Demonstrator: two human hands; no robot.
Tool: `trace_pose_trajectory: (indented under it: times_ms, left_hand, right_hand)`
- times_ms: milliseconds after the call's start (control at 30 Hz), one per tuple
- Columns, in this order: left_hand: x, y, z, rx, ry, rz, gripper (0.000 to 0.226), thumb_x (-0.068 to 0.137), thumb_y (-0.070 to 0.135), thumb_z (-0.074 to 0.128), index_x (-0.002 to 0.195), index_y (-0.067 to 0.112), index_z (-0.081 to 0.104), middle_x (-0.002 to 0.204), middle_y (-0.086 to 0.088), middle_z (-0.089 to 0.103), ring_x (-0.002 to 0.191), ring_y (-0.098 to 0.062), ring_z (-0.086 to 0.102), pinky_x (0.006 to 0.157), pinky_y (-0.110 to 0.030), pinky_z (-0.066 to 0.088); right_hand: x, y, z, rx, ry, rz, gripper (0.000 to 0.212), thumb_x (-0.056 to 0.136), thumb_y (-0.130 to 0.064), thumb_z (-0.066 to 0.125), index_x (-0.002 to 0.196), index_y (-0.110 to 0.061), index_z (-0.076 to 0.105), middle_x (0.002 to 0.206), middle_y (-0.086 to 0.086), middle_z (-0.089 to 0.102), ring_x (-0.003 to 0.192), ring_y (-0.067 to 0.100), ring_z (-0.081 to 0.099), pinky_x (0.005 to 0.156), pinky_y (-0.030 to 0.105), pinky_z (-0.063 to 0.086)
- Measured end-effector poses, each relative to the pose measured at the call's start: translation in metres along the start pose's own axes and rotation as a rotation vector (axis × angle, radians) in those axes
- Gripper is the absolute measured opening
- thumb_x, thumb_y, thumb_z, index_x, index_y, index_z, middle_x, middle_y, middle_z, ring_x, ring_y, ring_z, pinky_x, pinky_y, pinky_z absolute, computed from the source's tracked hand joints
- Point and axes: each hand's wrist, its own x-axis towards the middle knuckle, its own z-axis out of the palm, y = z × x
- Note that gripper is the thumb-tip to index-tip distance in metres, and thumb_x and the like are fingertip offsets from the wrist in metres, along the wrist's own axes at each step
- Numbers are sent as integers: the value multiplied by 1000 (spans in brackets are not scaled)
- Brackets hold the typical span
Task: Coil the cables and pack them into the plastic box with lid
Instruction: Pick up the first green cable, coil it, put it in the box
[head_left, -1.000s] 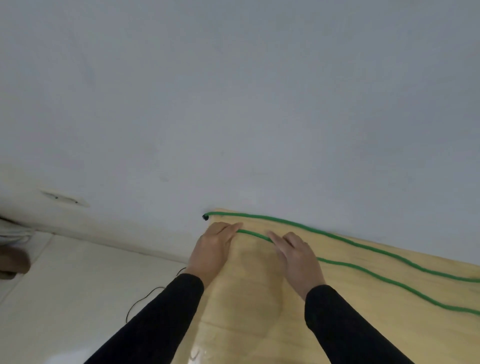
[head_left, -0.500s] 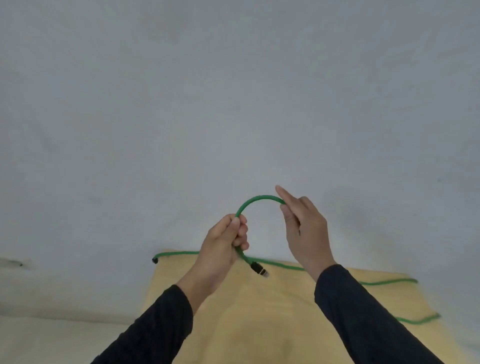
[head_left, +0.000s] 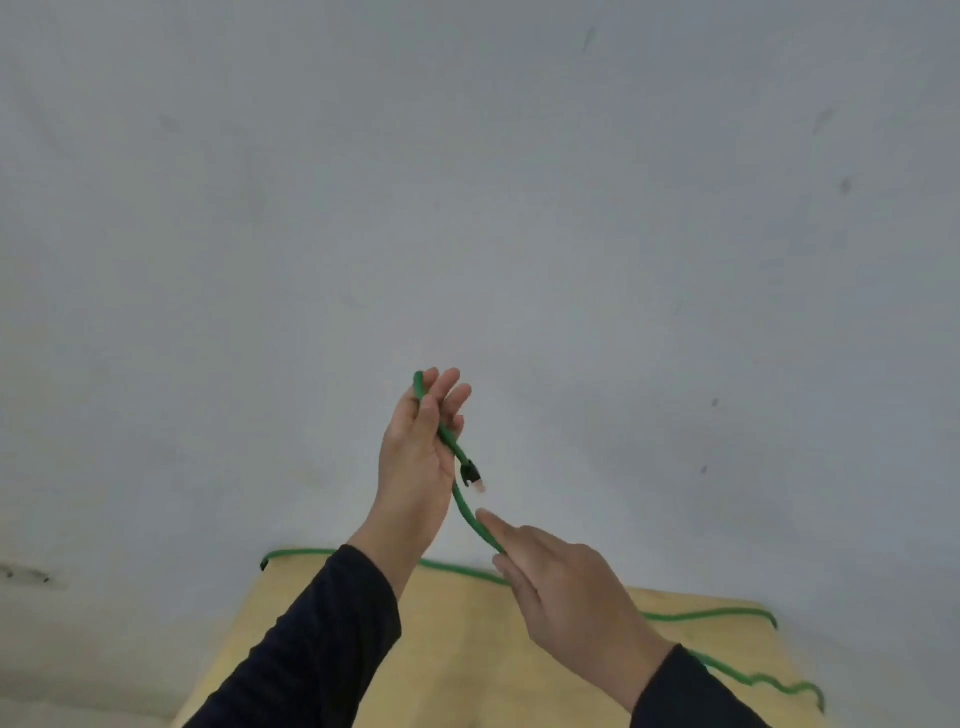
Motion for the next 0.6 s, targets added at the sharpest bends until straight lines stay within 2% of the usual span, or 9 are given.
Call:
trace_pose_trajectory:
  times_ms: [100, 167, 200, 267, 333, 400, 467, 533, 600]
  left_hand:
    - [-23, -7, 6, 427, -185, 40, 29, 100, 17, 33, 123, 20, 50, 102, 10, 70, 92, -8, 66, 73, -17, 49]
    - [-42, -9, 11, 583, -342, -5, 28, 100, 20, 33, 120, 22, 52, 91, 10, 71, 81, -8, 66, 68, -17, 48]
    - [-52, -10, 15, 607, -422, -27, 28, 100, 22, 33, 118, 19, 54, 85, 7, 71, 73, -10, 65, 66, -19, 47]
    - [-65, -8, 20, 565, -538, -76, 35, 96, 26, 29, 114, 14, 56, 74, 0, 67, 58, -15, 59, 60, -23, 44]
    - [-71, -2, 25, 479, -567, -115, 42, 94, 32, 27, 111, 12, 59, 63, -1, 61, 47, -14, 47, 55, -22, 41]
    - [-72, 11, 30, 372, -585, -138, 49, 94, 38, 25, 108, 10, 62, 54, 4, 49, 43, -10, 36, 51, -17, 37]
    - [-69, 25, 37, 220, -613, -170, 51, 95, 39, 25, 109, 9, 64, 53, 8, 39, 42, -7, 30, 49, -15, 34]
    - [-59, 41, 43, 29, -579, -180, 47, 96, 37, 30, 109, 8, 65, 53, 9, 37, 42, -4, 31, 46, -13, 34]
    - [-43, 55, 46, -113, -490, -129, 46, 96, 35, 30, 112, 6, 62, 55, 8, 39, 43, -4, 33, 46, -13, 36]
  right_hand:
    - [16, 0, -49, -21, 10, -58, 32, 91, -37, 38, 115, -28, 57, 72, -15, 50, 50, 7, 46, 48, 18, 36]
    - [31, 0, -82, -16, 22, -68, 27, 88, -39, 46, 106, -30, 64, 68, -22, 40, 52, 2, 42, 52, 12, 33]
    - [40, -1, -98, 37, 5, -35, 23, 85, -39, 53, 102, -31, 67, 65, -22, 42, 53, 0, 44, 55, 11, 35]
    - [56, -2, -122, 198, -43, 48, 19, 77, -32, 71, 97, -30, 71, 63, -20, 52, 59, -3, 50, 60, 7, 36]
    - [68, -1, -137, 327, -74, 106, 21, 72, -25, 76, 91, -30, 73, 66, -23, 59, 60, -3, 51, 60, 7, 37]
    - [74, 2, -141, 449, -37, 134, 16, 74, -24, 73, 89, -29, 73, 67, -25, 62, 64, -2, 54, 63, 7, 39]
    - [77, 6, -134, 571, 61, 163, 15, 79, -30, 64, 91, -30, 72, 67, -15, 65, 60, 2, 53, 59, 11, 40]
    - [78, 7, -116, 661, 171, 228, 19, 88, -28, 55, 99, -33, 70, 61, -6, 61, 51, 5, 44, 50, 14, 36]
    - [75, 4, -90, 645, 206, 294, 27, 95, -21, 46, 112, -31, 64, 52, -9, 51, 46, 1, 39, 47, 11, 33]
